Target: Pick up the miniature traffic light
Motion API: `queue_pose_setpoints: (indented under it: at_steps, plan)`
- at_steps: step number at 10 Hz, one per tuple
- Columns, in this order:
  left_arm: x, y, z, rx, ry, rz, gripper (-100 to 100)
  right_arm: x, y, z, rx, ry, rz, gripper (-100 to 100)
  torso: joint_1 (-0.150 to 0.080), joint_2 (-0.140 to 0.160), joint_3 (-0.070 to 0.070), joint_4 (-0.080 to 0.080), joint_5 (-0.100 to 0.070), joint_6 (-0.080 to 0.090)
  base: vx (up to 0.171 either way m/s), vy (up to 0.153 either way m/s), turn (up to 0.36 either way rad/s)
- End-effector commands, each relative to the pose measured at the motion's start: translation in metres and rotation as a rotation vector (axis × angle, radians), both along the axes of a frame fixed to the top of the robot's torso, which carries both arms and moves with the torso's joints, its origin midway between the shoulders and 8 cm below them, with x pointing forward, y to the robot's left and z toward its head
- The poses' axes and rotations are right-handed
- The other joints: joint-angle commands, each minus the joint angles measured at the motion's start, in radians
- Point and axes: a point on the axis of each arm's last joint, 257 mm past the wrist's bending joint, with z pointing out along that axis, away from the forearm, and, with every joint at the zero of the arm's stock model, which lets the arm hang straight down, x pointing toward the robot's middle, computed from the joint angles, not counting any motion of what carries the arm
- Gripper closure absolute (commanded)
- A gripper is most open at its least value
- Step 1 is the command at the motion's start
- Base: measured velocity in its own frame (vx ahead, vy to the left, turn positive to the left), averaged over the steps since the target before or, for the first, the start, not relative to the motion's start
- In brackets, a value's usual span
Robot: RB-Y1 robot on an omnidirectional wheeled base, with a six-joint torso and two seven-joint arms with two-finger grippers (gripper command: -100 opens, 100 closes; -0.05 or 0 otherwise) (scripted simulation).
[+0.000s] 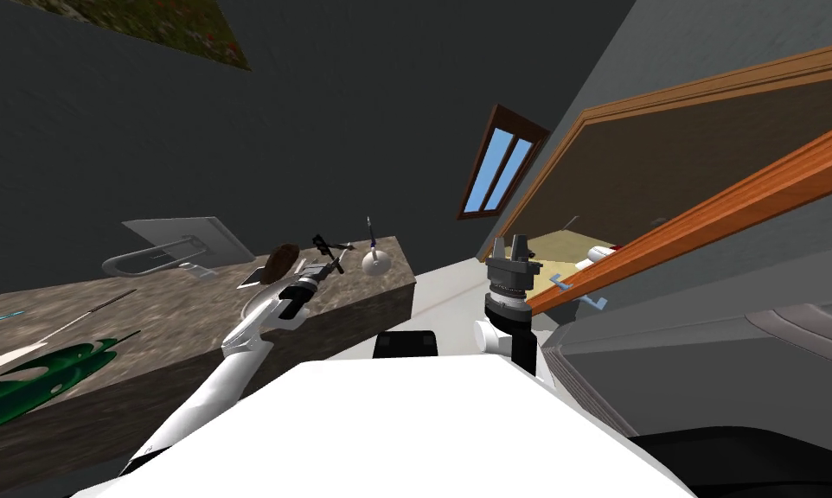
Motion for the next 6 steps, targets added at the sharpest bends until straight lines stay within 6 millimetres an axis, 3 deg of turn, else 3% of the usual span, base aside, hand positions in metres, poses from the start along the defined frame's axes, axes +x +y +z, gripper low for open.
queue_pose_setpoints:
  at_steps: [1,2,3,5,6]
  plan:
    - [0.000,0.000,0.000,0.000,0.000,0.000,-100,0.000,0.000,0.000,0.000,0.000,0.000,0,0.000,0.000,0.000,0.000,0.000,0.000,0.032,-0.030,0.007]
    - [0.000,0.001,0.000,0.003,0.000,0.000,0,0.000,0.000,0.000,0.000,0.000,0.000,0,0.003,0.003,0.002,0.001,0.001,0.000,0.008,-0.007,-0.001]
    - [0.015,-0.012,0.001,-0.002,-0.012,-0.040,-100,0.000,0.000,0.000,0.000,0.000,0.000,0,0.005,0.006,0.003,0.001,0.001,0.000,-0.019,-0.024,0.103]
    - [0.020,-0.005,-0.007,-0.008,0.004,-0.025,-100,0.000,0.000,0.000,0.000,0.000,0.000,0,0.005,0.008,0.005,0.002,0.001,0.000,-0.023,-0.020,0.028]
    - [0.034,-0.021,0.001,-0.007,-0.022,-0.072,-100,0.000,0.000,0.000,0.000,0.000,0.000,0,0.005,0.008,0.005,0.002,0.001,0.000,-0.029,-0.015,0.100]
